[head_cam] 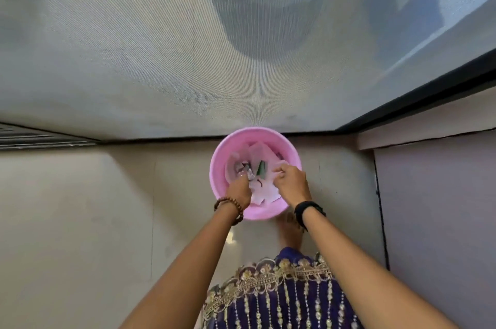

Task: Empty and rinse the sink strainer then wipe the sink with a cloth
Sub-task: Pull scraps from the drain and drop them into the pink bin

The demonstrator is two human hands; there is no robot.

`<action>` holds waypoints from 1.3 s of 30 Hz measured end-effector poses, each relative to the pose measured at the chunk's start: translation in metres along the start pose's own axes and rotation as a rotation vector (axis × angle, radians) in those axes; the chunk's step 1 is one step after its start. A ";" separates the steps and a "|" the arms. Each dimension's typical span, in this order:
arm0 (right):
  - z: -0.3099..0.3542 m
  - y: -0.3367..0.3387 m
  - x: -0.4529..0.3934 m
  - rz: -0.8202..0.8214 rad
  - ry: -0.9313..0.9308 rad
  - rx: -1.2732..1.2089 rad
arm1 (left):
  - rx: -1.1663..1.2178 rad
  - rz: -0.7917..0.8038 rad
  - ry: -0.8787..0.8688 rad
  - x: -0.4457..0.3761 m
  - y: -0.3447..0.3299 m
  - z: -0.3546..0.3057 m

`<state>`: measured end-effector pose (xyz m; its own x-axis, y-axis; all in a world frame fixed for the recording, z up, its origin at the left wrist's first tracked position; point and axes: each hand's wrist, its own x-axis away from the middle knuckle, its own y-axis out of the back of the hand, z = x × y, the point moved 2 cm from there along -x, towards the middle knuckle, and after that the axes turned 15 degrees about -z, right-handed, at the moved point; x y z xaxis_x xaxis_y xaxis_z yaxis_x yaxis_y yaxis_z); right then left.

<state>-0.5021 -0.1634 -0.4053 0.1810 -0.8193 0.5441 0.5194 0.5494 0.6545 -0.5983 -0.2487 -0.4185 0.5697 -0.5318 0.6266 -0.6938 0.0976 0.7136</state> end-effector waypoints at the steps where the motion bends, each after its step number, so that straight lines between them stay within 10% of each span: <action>1: -0.003 -0.003 -0.002 0.004 -0.050 -0.054 | -0.032 -0.067 -0.011 -0.001 0.001 0.001; 5: 0.010 0.012 0.014 0.009 -0.281 -0.366 | 0.504 -0.278 0.185 0.023 0.028 -0.010; 10: 0.066 0.099 0.080 0.013 -0.402 -0.779 | 1.217 -0.063 0.477 0.100 0.096 -0.074; 16: 0.134 0.275 0.204 0.039 -0.363 -1.330 | 1.506 0.245 0.195 0.254 0.208 -0.201; 25: 0.103 0.525 0.367 -0.370 0.051 -1.624 | 0.992 0.603 -0.496 0.459 0.258 -0.376; 31: -0.009 0.636 0.410 -0.904 -0.022 -1.393 | 0.586 0.726 -0.834 0.551 0.191 -0.497; 39: -0.223 0.662 0.349 -1.036 -0.565 -0.749 | -0.312 0.147 -1.357 0.540 0.016 -0.627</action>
<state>0.0912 -0.1224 0.1008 -0.8187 -0.5195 0.2444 0.5585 -0.6219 0.5489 -0.0253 -0.0069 0.1275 -0.4881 -0.8718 0.0412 -0.4819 0.3086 0.8201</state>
